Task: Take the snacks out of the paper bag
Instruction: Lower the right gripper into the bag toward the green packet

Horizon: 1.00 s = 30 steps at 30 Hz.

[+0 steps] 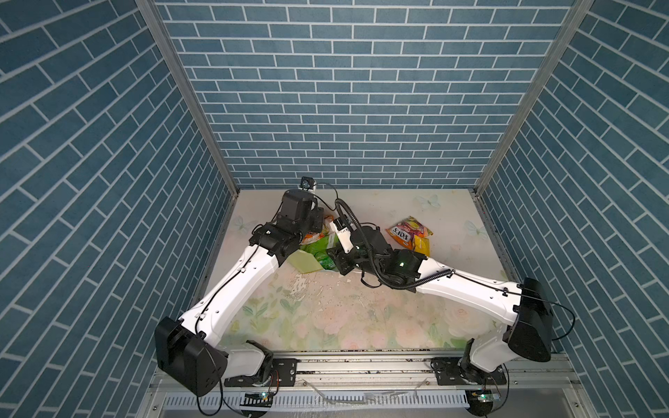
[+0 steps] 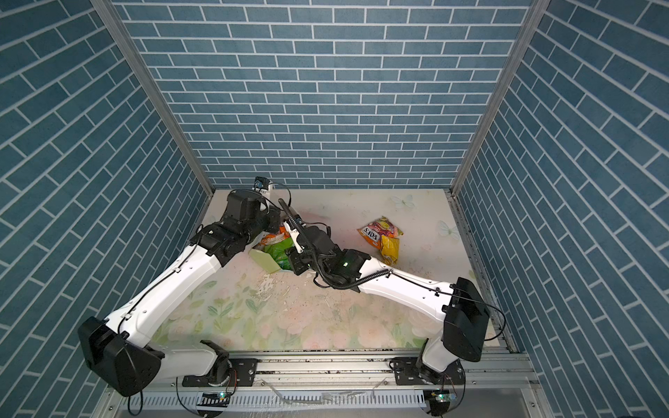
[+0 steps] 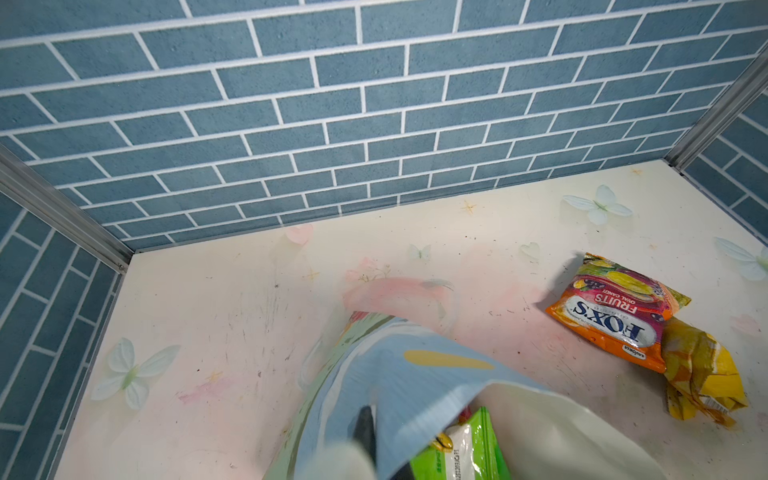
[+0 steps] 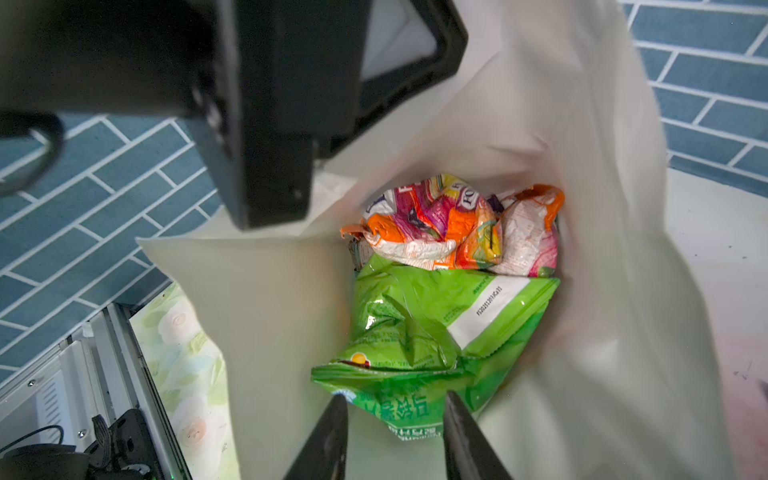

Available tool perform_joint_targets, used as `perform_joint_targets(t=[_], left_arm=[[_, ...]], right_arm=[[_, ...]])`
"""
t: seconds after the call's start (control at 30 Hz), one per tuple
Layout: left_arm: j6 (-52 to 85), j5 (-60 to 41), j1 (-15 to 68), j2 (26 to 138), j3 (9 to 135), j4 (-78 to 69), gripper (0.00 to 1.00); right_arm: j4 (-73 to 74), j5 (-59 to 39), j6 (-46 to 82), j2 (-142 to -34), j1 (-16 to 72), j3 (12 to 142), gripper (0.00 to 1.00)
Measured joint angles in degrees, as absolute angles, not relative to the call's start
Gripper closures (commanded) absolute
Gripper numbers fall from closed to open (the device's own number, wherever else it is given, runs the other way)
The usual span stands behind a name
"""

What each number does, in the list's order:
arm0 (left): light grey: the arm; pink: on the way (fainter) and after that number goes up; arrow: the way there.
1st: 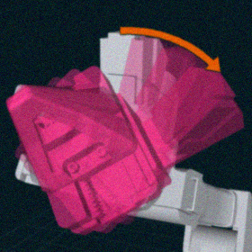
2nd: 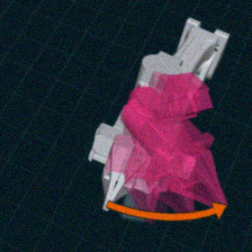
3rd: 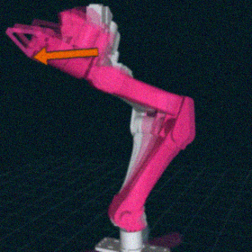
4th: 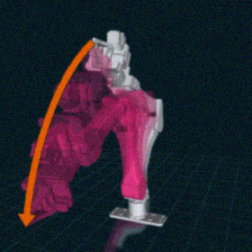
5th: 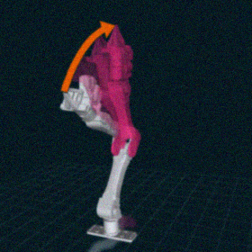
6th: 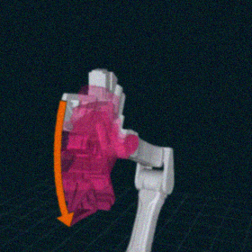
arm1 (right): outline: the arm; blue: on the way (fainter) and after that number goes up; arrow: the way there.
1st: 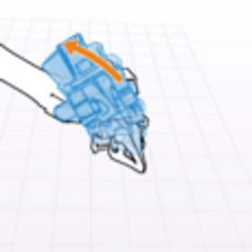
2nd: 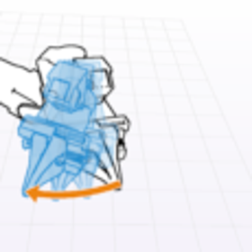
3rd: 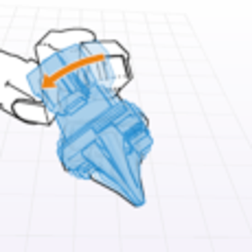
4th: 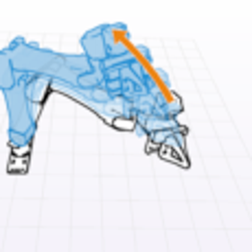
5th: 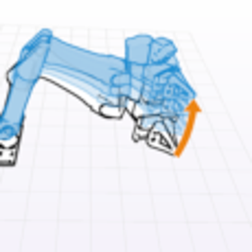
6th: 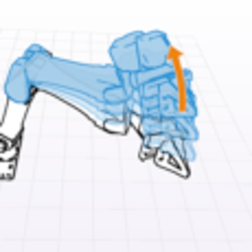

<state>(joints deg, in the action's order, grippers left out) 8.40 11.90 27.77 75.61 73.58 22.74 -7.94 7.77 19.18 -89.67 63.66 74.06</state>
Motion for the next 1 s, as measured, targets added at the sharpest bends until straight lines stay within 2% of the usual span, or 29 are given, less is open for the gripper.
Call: perform_joint_targets(t=[0.4,0.67,1.0], left_arm=[[9.0,10.9,27.8,76.0,73.5,21.1,1.0],[9.0,10.0,27.9,77.3,70.1,14.0,1.0],[9.3,8.5,27.9,78.8,72.5,16.0,1.0]], right_arm=[[-4.7,9.2,22.0,-91.2,63.0,70.6,0.61],[-0.4,7.7,25.7,-91.5,60.6,67.0,0.61],[3.0,5.3,27.5,-93.3,58.1,66.1,0.57]])
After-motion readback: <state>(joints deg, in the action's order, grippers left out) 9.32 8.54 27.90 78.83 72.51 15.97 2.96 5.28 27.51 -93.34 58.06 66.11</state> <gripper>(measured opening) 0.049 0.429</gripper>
